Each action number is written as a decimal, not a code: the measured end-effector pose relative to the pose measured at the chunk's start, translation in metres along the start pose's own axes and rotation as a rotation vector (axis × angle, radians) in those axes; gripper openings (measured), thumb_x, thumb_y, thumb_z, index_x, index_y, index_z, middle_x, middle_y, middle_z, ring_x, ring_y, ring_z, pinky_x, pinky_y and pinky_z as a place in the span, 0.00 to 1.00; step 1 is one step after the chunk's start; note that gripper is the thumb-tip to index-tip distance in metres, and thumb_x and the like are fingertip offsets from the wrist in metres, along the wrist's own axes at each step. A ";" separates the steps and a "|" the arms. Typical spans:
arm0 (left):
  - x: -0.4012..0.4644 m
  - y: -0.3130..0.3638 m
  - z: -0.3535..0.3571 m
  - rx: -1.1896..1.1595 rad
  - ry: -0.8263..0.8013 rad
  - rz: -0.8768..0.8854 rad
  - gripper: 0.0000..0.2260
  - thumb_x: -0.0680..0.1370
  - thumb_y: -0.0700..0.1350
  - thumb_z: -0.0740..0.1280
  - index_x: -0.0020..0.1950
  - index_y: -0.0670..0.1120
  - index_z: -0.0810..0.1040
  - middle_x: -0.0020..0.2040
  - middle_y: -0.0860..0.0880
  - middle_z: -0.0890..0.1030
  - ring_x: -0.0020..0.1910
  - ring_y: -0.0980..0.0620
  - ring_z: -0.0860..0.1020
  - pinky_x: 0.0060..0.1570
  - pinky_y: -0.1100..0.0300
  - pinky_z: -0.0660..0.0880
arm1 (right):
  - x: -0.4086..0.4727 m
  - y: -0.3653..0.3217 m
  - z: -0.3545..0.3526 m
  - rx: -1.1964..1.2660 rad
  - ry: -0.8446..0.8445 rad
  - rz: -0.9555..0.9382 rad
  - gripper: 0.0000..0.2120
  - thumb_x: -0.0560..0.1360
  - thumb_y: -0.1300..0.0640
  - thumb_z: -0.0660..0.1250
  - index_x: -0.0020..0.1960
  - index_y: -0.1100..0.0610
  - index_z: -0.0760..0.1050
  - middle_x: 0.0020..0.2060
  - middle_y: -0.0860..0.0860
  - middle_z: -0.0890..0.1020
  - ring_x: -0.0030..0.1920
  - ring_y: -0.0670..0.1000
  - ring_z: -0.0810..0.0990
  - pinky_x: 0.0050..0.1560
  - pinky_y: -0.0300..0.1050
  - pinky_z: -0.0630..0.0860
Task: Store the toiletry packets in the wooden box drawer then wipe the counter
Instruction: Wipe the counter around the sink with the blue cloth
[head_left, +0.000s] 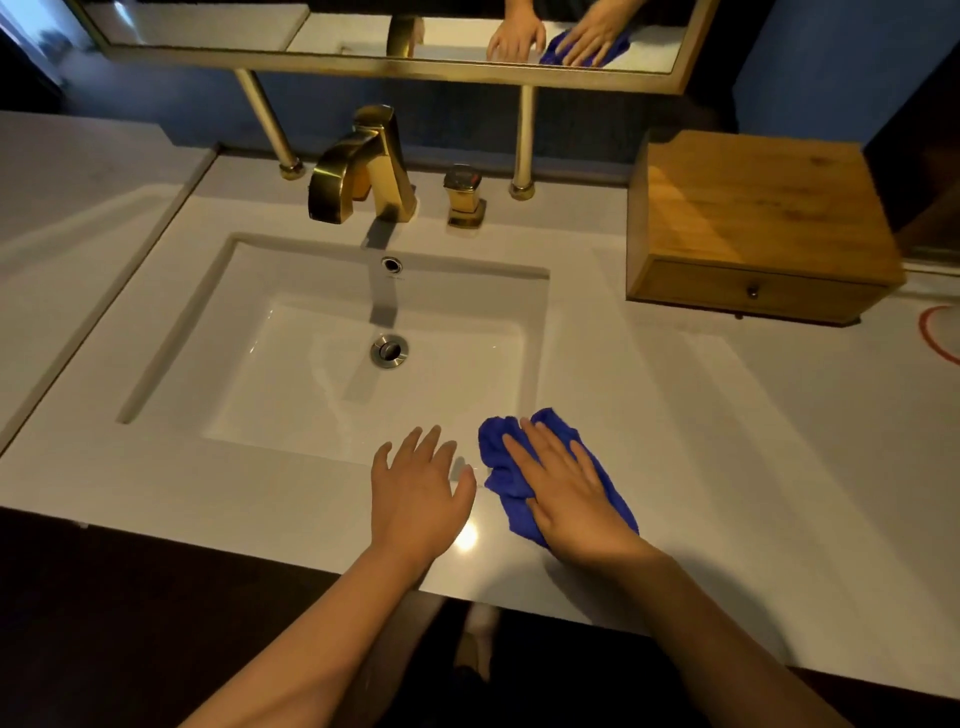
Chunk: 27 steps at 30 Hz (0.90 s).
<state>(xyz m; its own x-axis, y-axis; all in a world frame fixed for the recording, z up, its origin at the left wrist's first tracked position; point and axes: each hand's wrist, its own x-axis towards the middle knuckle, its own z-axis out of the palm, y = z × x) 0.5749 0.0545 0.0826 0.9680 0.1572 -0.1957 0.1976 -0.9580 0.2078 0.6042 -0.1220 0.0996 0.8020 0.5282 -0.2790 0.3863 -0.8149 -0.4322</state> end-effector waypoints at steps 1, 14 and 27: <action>0.000 -0.001 0.001 -0.002 0.007 0.004 0.24 0.78 0.56 0.49 0.68 0.50 0.72 0.73 0.50 0.67 0.74 0.51 0.62 0.72 0.49 0.51 | -0.002 0.000 0.002 0.003 0.042 -0.010 0.31 0.80 0.59 0.53 0.75 0.49 0.40 0.77 0.48 0.43 0.76 0.49 0.39 0.71 0.45 0.34; -0.001 -0.006 -0.004 -0.137 0.055 0.014 0.26 0.77 0.54 0.48 0.70 0.43 0.65 0.69 0.44 0.72 0.71 0.46 0.66 0.71 0.48 0.60 | 0.063 -0.021 -0.036 0.013 0.225 -0.183 0.25 0.74 0.64 0.63 0.70 0.55 0.65 0.68 0.58 0.71 0.65 0.61 0.69 0.66 0.54 0.65; -0.029 0.047 -0.011 -0.133 -0.029 0.355 0.26 0.77 0.56 0.49 0.74 0.51 0.57 0.78 0.47 0.53 0.77 0.49 0.49 0.74 0.46 0.46 | -0.076 -0.013 -0.090 -0.063 0.401 0.032 0.20 0.73 0.58 0.67 0.64 0.53 0.70 0.65 0.51 0.74 0.64 0.55 0.70 0.66 0.48 0.63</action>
<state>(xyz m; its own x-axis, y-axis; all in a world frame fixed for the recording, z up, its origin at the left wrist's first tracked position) 0.5583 0.0073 0.1084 0.9753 -0.1881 -0.1161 -0.1295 -0.9118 0.3896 0.5790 -0.1726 0.2038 0.9233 0.3776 0.0703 0.3755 -0.8488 -0.3722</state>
